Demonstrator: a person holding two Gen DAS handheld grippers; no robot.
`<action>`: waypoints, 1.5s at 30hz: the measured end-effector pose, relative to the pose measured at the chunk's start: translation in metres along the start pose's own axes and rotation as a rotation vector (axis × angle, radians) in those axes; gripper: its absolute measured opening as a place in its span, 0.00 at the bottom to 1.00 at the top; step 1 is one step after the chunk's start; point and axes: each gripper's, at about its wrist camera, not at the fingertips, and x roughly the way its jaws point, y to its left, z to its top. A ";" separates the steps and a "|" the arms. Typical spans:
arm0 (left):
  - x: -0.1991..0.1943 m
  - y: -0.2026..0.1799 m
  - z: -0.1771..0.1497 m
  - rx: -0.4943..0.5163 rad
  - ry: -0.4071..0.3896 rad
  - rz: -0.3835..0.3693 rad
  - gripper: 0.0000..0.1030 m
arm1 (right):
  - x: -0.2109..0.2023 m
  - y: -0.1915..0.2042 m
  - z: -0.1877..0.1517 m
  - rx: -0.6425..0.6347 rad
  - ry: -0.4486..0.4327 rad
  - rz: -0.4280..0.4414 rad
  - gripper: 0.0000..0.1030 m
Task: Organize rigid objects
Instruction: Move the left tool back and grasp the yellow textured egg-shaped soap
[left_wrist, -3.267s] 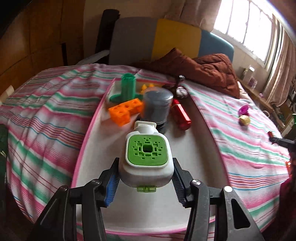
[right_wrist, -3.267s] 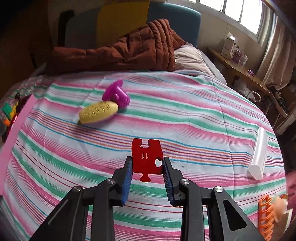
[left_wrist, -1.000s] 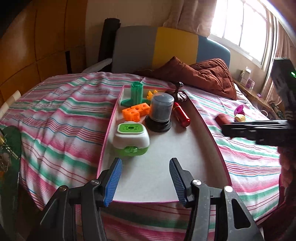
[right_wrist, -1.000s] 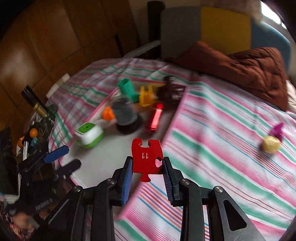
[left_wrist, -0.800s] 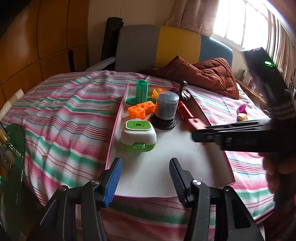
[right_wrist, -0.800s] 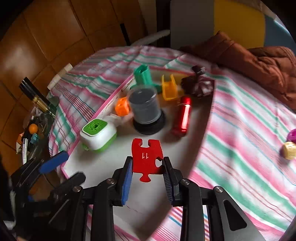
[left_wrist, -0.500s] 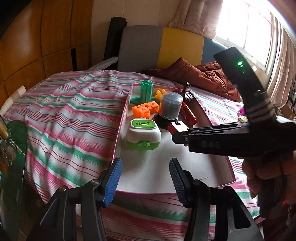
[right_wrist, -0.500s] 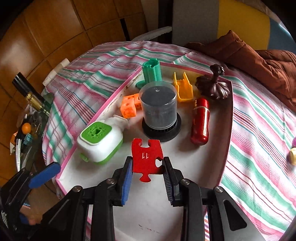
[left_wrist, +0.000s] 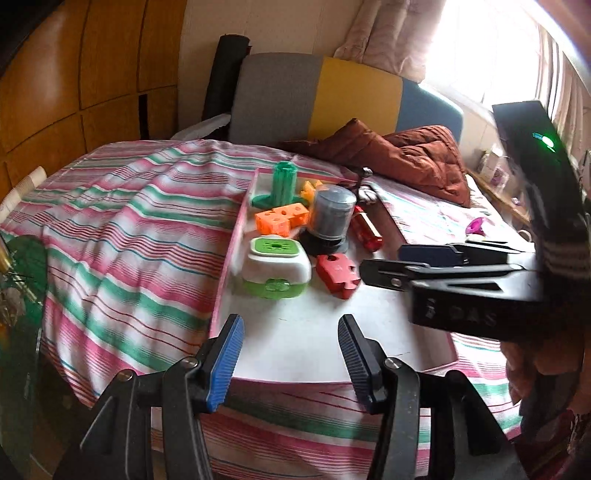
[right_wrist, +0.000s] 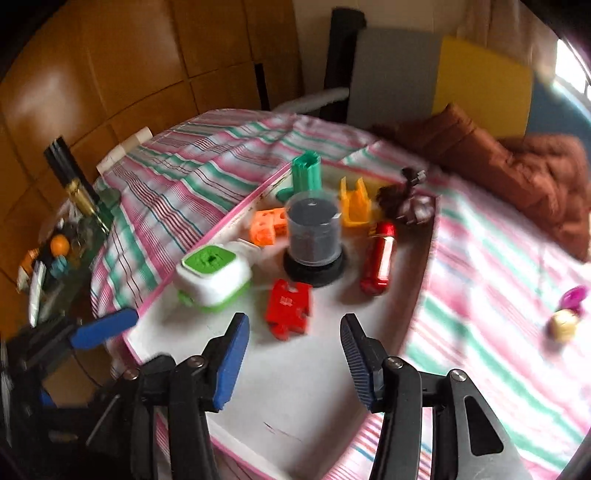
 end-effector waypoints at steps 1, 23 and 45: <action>0.000 -0.002 0.000 0.004 -0.001 -0.013 0.52 | -0.005 -0.004 -0.002 -0.012 -0.003 -0.017 0.51; 0.004 -0.116 0.016 0.241 0.005 -0.175 0.52 | -0.039 -0.221 -0.079 0.237 0.183 -0.398 0.53; 0.149 -0.309 0.083 0.443 0.143 -0.292 0.58 | -0.073 -0.349 -0.116 0.597 0.148 -0.524 0.60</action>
